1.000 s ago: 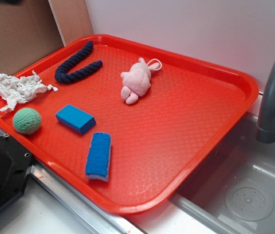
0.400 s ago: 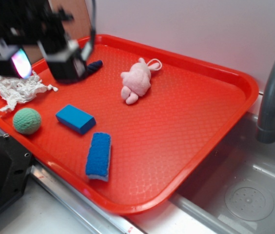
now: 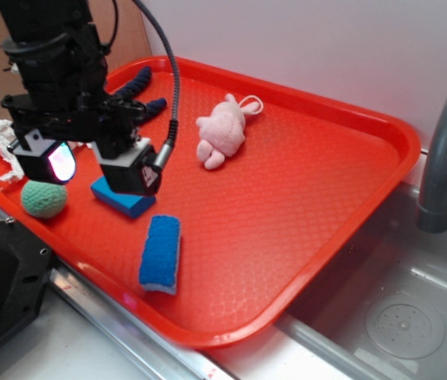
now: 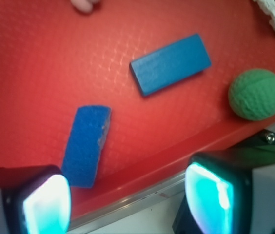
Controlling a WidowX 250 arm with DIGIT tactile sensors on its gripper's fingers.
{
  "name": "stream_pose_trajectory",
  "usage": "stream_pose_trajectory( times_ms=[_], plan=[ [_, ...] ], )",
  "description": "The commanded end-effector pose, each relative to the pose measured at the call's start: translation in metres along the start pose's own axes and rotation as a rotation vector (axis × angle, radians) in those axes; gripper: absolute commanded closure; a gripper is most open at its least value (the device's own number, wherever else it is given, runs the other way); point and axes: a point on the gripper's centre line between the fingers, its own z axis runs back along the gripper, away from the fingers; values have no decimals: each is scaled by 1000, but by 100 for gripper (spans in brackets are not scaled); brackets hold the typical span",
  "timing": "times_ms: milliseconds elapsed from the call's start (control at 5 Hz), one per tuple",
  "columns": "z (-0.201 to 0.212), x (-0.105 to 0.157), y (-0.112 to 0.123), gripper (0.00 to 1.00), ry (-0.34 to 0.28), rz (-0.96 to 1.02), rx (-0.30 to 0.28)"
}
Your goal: Grab the blue sponge.
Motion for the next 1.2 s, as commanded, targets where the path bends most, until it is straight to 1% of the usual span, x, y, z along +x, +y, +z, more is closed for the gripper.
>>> stream_pose_trajectory(
  times_ms=[0,200,400,600,800,1000],
  plan=[
    [4,3,-5,0,-11,-7,-22],
    [-16,9,-18,0,-4,22,-23],
    [-32,15,-32,0,-12,-1,-68],
    [-47,21,-40,0,16,1,-39],
    [-59,13,-36,0,45,-1,-10],
    [-70,9,-32,0,45,0,9]
  ],
)
